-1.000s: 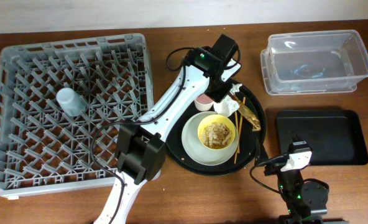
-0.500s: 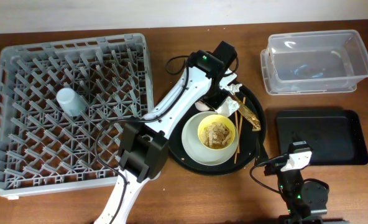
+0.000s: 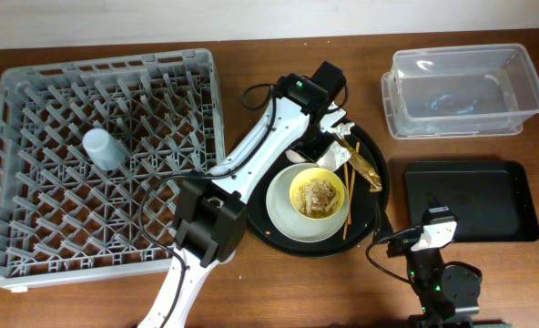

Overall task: Sort waste into correct bins and load items into the dishwasher rack
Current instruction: 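Move the left gripper back to the tray and grasp the pink cup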

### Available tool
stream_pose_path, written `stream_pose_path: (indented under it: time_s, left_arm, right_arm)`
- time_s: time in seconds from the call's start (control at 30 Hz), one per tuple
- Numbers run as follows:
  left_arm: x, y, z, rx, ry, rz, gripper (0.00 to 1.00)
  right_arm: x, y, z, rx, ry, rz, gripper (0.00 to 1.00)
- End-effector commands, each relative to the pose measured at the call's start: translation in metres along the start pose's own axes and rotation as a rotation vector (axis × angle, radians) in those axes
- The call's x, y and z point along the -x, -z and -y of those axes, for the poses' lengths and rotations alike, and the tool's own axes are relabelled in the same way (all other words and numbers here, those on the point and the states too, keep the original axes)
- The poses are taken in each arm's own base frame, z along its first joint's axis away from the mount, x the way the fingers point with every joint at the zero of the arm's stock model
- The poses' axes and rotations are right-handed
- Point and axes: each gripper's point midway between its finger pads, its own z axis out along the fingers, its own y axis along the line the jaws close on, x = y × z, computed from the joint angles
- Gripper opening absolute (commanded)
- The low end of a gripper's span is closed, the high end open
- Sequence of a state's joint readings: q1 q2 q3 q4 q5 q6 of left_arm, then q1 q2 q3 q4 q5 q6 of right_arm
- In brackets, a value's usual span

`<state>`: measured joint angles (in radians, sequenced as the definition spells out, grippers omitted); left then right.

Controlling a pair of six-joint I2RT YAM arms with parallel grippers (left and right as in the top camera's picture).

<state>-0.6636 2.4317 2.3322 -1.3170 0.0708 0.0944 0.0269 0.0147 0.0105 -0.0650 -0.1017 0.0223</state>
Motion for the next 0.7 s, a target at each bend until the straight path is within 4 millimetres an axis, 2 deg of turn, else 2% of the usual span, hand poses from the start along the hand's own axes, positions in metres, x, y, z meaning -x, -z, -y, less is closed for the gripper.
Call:
stream_pose_path:
  time_s: [0.0, 0.67]
  left_arm:
    - [-0.001, -0.003, -0.004, -0.010, 0.003, -0.005, 0.19]
    - [-0.007, -0.015, -0.005, -0.012, 0.001, -0.027, 0.17]
  right_arm:
    - [-0.002, 0.000, 0.000, -0.004, 0.000, -0.003, 0.99]
    - [-0.002, 0.000, 0.000, -0.004, 0.000, -0.003, 0.99]
